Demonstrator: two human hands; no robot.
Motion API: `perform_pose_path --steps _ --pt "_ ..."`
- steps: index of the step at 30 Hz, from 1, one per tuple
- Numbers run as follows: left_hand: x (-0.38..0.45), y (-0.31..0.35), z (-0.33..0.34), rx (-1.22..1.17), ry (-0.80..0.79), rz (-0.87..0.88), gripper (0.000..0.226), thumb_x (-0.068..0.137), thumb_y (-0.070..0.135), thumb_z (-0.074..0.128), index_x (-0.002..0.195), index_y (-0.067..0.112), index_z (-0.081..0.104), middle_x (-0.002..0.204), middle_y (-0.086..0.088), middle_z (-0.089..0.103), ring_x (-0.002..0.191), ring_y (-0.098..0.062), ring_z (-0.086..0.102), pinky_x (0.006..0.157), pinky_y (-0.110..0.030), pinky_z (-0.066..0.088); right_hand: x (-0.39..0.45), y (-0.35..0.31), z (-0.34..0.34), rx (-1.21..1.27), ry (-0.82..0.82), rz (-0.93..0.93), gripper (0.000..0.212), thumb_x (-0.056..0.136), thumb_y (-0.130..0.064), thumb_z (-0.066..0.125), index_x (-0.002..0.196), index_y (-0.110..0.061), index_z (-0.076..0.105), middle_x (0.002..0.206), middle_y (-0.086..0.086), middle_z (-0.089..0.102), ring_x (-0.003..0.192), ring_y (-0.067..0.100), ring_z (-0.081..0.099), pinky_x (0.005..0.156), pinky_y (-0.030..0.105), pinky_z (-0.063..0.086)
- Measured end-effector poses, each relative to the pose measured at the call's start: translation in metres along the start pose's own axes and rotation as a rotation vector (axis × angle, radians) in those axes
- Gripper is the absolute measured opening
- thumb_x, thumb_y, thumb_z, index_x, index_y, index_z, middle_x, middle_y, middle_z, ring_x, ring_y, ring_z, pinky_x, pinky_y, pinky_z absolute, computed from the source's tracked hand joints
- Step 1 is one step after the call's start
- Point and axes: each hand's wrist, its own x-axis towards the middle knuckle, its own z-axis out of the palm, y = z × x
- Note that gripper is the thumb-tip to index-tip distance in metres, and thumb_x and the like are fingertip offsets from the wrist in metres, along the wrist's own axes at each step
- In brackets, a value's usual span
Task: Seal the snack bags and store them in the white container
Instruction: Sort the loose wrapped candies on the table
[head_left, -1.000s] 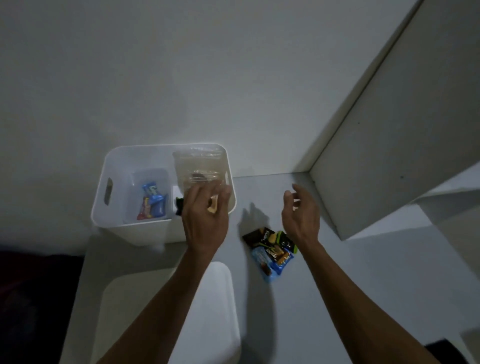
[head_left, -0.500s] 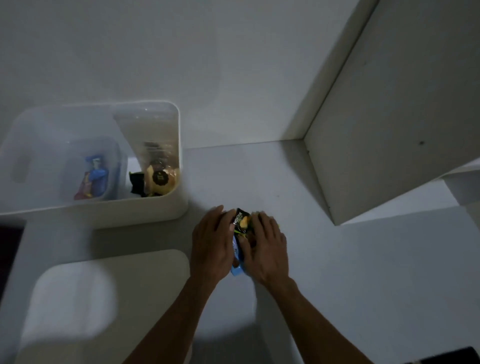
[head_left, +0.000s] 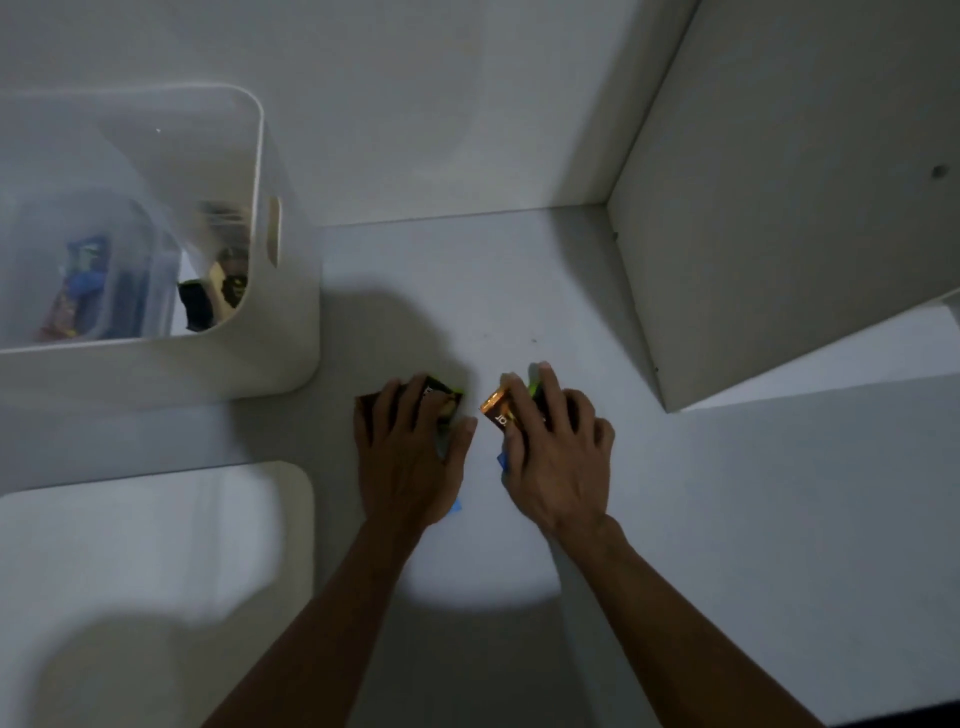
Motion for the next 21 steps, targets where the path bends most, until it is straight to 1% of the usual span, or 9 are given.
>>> perform_pose_path --steps 3,5,8,10,11,13,16,18,21 --pt "0.001 0.002 0.005 0.003 0.085 -0.003 0.033 0.092 0.048 0.053 0.097 0.018 0.065 0.120 0.000 0.064 0.117 -0.030 0.053 0.100 -0.047 0.038 0.008 0.001 0.002 -0.059 0.024 -0.025 0.047 0.098 -0.055 0.035 0.136 -0.033 0.049 0.144 -0.007 0.046 0.118 0.024 0.046 0.082 0.040 0.034" --pt "0.000 0.004 0.008 0.014 0.132 -0.015 0.030 0.092 0.046 0.056 0.089 0.017 0.064 0.111 0.000 0.066 0.109 -0.030 0.055 0.093 -0.043 0.041 0.009 -0.001 0.007 -0.061 0.078 -0.010 0.046 0.096 -0.061 0.038 0.124 -0.030 0.058 0.132 -0.007 0.055 0.112 0.024 0.050 0.079 0.040 0.035" --pt "-0.003 0.006 0.013 0.045 0.204 -0.005 0.033 0.092 0.046 0.059 0.080 0.016 0.065 0.099 0.001 0.068 0.095 -0.029 0.058 0.079 -0.041 0.044 0.008 -0.004 0.014 -0.011 0.177 -0.006 0.040 0.096 -0.058 0.047 0.109 -0.024 0.065 0.117 -0.004 0.063 0.100 0.024 0.054 0.073 0.040 0.039" --pt "-0.004 0.006 0.015 0.040 0.254 0.030 0.037 0.091 0.049 0.061 0.077 0.015 0.066 0.092 0.001 0.069 0.087 -0.029 0.058 0.069 -0.039 0.044 0.008 -0.006 0.019 0.048 0.225 -0.023 0.036 0.098 -0.051 0.051 0.106 -0.020 0.066 0.107 -0.001 0.066 0.091 0.024 0.054 0.067 0.040 0.043" --pt "-0.004 0.006 0.016 0.031 0.283 0.046 0.037 0.091 0.050 0.062 0.078 0.015 0.068 0.090 0.001 0.070 0.083 -0.029 0.058 0.065 -0.038 0.045 0.008 -0.006 0.021 0.074 0.245 -0.031 0.034 0.099 -0.049 0.051 0.108 -0.020 0.067 0.102 0.000 0.066 0.088 0.024 0.054 0.063 0.040 0.044" --pt "-0.002 0.005 0.017 0.021 0.334 0.061 0.037 0.090 0.052 0.063 0.089 0.016 0.074 0.088 0.001 0.071 0.080 -0.026 0.060 0.059 -0.034 0.048 0.008 -0.007 0.023 0.094 0.298 -0.049 0.035 0.100 -0.045 0.051 0.117 -0.019 0.067 0.095 0.001 0.067 0.084 0.023 0.054 0.057 0.037 0.045" --pt "0.003 0.003 0.020 0.038 0.387 0.077 0.040 0.090 0.054 0.062 0.106 0.019 0.075 0.085 0.002 0.072 0.076 -0.023 0.061 0.051 -0.027 0.043 0.010 -0.009 0.026 0.104 0.407 -0.072 0.036 0.099 -0.041 0.056 0.124 -0.017 0.067 0.089 0.002 0.068 0.077 0.022 0.056 0.050 0.033 0.044" --pt "0.004 0.001 0.022 0.004 0.404 0.092 0.040 0.090 0.053 0.063 0.109 0.019 0.075 0.083 0.001 0.072 0.073 -0.023 0.061 0.048 -0.028 0.043 0.011 -0.011 0.028 0.103 0.448 -0.075 0.036 0.099 -0.039 0.058 0.124 -0.016 0.068 0.086 0.002 0.068 0.074 0.020 0.056 0.047 0.030 0.042" --pt "0.006 -0.001 0.024 -0.075 0.439 0.088 0.038 0.087 0.050 0.068 0.106 0.018 0.076 0.080 -0.001 0.071 0.070 -0.022 0.061 0.049 -0.029 0.044 0.011 -0.016 0.029 0.125 0.454 -0.056 0.034 0.099 -0.038 0.059 0.124 -0.017 0.069 0.084 0.002 0.068 0.073 0.018 0.055 0.046 0.028 0.040"
